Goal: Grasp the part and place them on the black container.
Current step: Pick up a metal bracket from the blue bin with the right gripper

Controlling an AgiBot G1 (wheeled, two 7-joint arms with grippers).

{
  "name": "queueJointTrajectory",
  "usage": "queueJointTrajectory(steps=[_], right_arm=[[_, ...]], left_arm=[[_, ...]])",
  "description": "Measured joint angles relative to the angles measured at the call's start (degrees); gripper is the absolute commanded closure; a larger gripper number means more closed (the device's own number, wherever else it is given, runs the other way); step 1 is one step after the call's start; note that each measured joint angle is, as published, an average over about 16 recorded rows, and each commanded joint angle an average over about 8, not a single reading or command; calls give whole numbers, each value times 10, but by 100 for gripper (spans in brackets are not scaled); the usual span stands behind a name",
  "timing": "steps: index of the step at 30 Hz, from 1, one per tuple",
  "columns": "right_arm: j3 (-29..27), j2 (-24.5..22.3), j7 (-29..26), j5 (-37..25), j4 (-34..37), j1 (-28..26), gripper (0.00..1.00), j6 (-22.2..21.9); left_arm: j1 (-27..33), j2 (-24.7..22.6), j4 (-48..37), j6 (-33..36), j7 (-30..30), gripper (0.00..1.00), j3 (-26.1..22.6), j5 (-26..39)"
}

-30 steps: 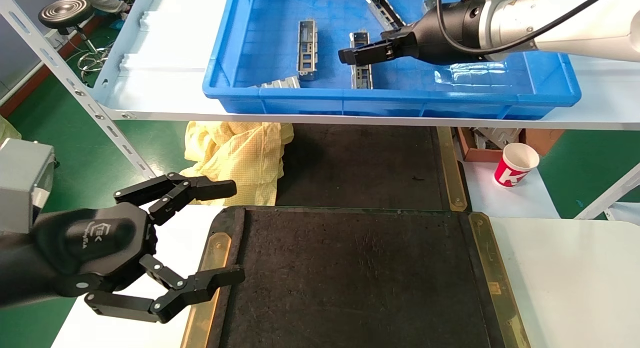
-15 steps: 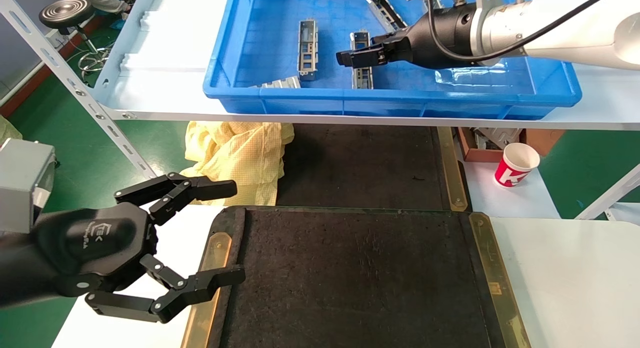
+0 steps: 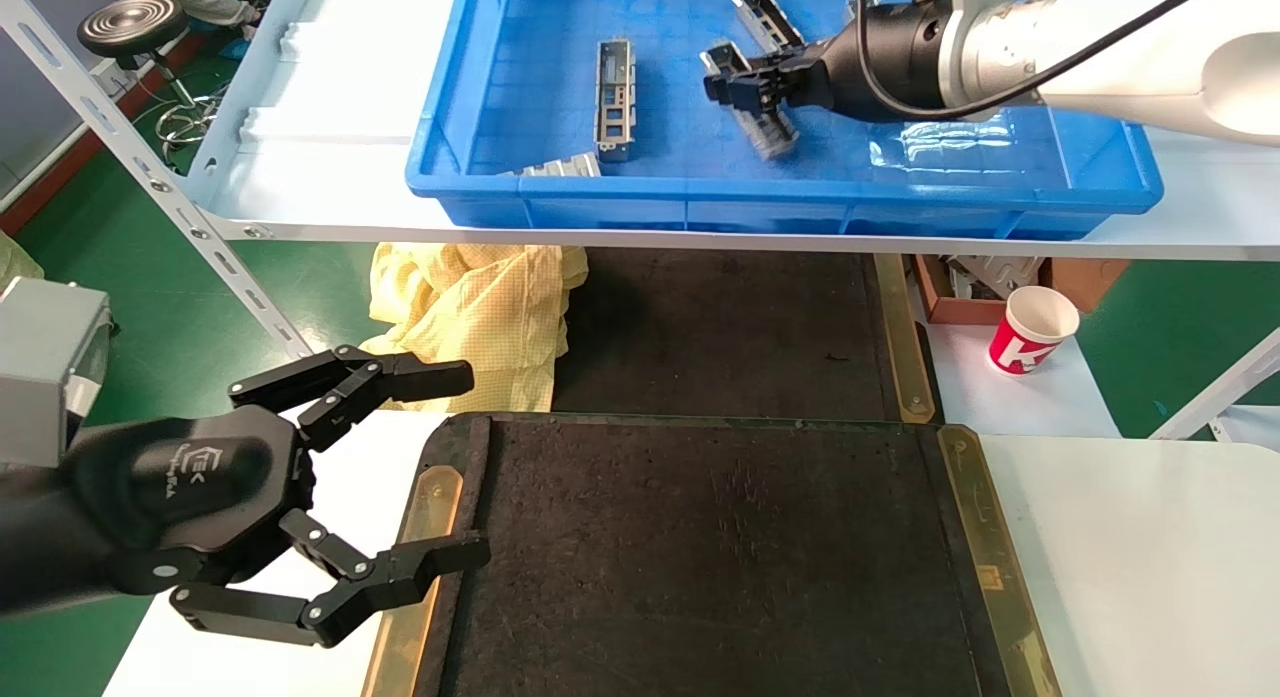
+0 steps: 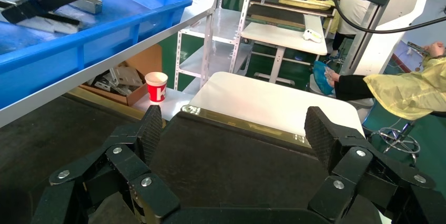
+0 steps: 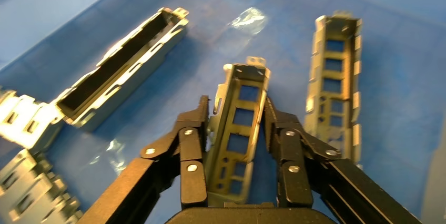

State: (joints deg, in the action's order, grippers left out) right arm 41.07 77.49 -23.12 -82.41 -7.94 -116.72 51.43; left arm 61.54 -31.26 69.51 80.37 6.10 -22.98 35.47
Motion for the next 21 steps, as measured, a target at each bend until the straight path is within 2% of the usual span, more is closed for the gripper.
queueJointTrajectory(steps=[7, 12, 16, 21], right_arm=[[3, -2, 6, 6, -9, -4, 100, -19], [5, -9, 22, 11, -16, -15, 100, 1], [7, -19, 46, 14, -23, -29, 100, 46], [10, -41, 88, 19, -36, -50, 100, 145]], left_arm=[[0, 0, 0, 0, 0, 0, 0, 0], [0, 0, 0, 0, 0, 0, 0, 0], [0, 0, 0, 0, 0, 0, 0, 0], [0, 0, 0, 0, 0, 0, 0, 0]])
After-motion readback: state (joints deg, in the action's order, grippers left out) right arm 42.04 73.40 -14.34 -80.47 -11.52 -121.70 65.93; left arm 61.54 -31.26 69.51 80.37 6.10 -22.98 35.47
